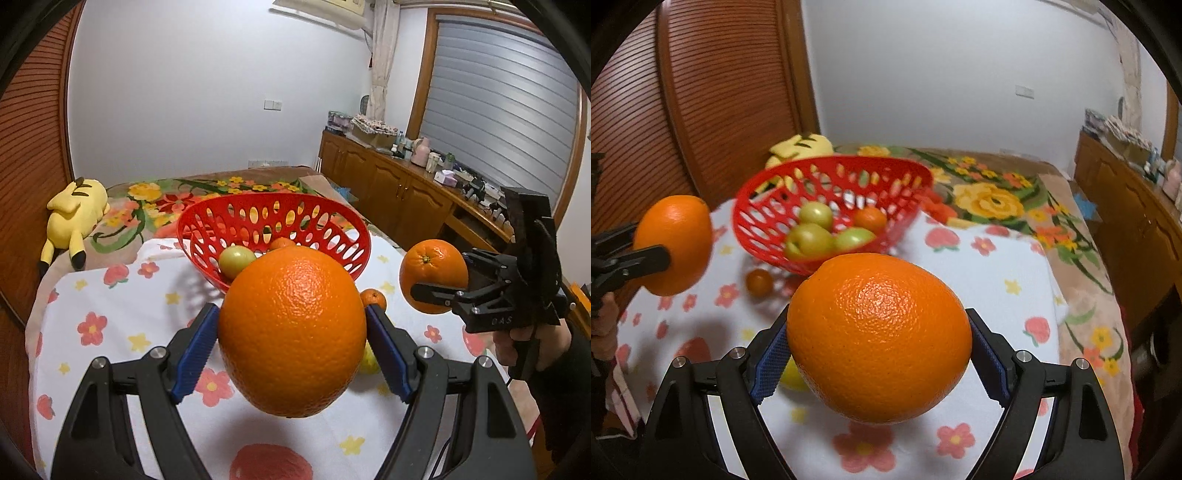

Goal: Organize fruits
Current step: 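Lift both large oranges and carry them over the red basket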

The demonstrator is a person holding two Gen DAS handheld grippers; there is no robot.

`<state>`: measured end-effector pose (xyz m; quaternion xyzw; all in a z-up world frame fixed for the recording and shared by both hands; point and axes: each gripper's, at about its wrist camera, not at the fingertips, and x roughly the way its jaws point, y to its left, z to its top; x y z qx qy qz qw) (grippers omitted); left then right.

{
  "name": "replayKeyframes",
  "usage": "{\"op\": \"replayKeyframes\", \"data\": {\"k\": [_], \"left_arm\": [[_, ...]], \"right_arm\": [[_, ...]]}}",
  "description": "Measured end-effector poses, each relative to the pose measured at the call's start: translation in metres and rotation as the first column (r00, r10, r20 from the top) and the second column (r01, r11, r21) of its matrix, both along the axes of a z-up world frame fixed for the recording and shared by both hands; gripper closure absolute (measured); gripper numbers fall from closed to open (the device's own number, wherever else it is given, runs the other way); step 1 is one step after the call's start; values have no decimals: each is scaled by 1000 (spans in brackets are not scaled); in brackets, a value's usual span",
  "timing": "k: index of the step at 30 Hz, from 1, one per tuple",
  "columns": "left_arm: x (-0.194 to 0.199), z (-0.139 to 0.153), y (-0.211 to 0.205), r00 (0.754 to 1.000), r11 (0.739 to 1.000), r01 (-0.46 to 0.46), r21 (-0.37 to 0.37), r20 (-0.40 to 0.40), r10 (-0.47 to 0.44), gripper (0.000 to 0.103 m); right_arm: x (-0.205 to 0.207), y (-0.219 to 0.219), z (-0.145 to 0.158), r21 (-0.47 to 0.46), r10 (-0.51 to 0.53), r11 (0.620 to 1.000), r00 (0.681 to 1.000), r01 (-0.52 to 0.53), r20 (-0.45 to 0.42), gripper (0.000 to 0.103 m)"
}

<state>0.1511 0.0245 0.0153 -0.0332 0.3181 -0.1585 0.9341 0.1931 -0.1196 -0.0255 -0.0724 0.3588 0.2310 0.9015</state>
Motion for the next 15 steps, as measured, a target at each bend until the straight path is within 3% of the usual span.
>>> {"op": "replayKeyframes", "data": {"k": [15], "left_arm": [[-5, 16, 12, 999, 1000, -19, 0, 41, 19, 24]], "right_arm": [[-7, 33, 26, 1, 79, 997, 996, -79, 37, 15]]}}
